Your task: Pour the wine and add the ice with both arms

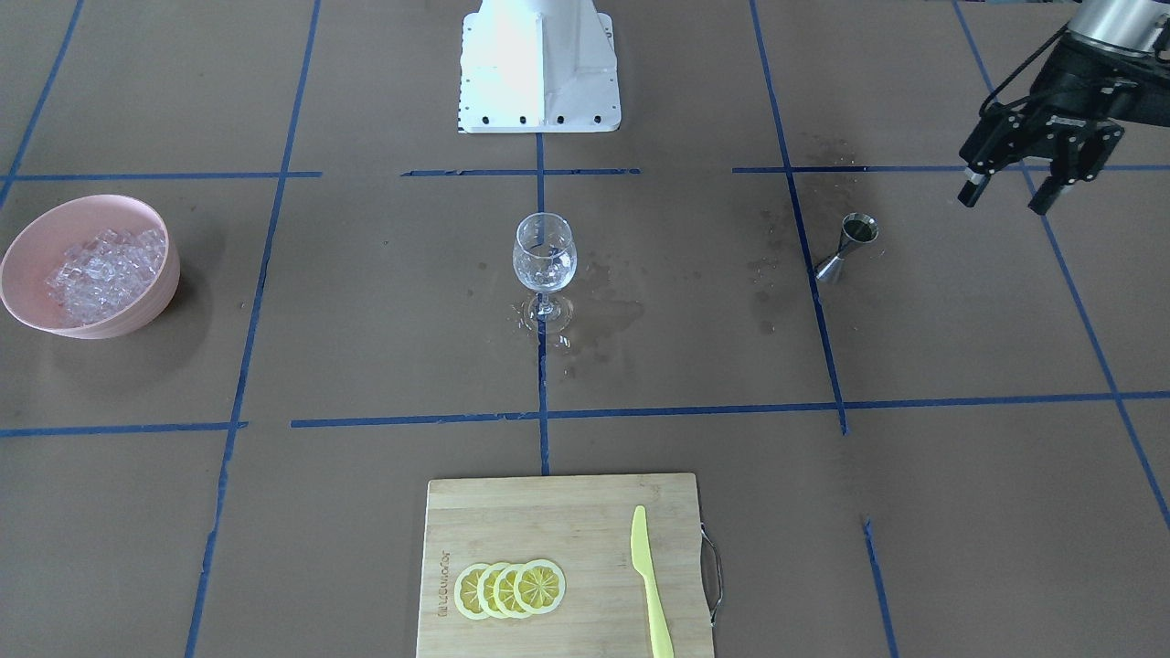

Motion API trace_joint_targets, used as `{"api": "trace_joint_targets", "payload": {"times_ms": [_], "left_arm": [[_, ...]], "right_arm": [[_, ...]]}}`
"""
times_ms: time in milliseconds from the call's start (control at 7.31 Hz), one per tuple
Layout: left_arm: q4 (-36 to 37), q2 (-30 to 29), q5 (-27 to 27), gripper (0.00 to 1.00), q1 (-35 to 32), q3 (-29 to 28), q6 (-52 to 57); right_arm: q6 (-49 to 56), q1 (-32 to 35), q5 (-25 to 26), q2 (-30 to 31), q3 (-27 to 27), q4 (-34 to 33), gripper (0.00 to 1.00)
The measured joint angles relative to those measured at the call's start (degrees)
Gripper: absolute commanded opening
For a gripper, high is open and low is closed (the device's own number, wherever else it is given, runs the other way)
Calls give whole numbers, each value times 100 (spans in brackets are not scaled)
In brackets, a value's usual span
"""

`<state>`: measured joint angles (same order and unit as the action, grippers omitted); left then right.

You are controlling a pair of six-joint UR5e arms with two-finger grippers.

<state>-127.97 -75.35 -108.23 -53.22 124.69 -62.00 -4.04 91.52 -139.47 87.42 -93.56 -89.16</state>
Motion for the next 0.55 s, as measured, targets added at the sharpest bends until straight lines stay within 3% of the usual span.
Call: {"api": "trace_joint_targets", "payload": {"times_ms": [274, 548], "left_arm": [[-431, 475, 1387, 99, 1378, 305, -1232], [-453, 589, 3093, 99, 2982, 338, -2340]], "right_arm": [[-4, -9, -48, 33, -18, 6, 100], [-14, -17, -145, 52, -40, 18, 100]]}}
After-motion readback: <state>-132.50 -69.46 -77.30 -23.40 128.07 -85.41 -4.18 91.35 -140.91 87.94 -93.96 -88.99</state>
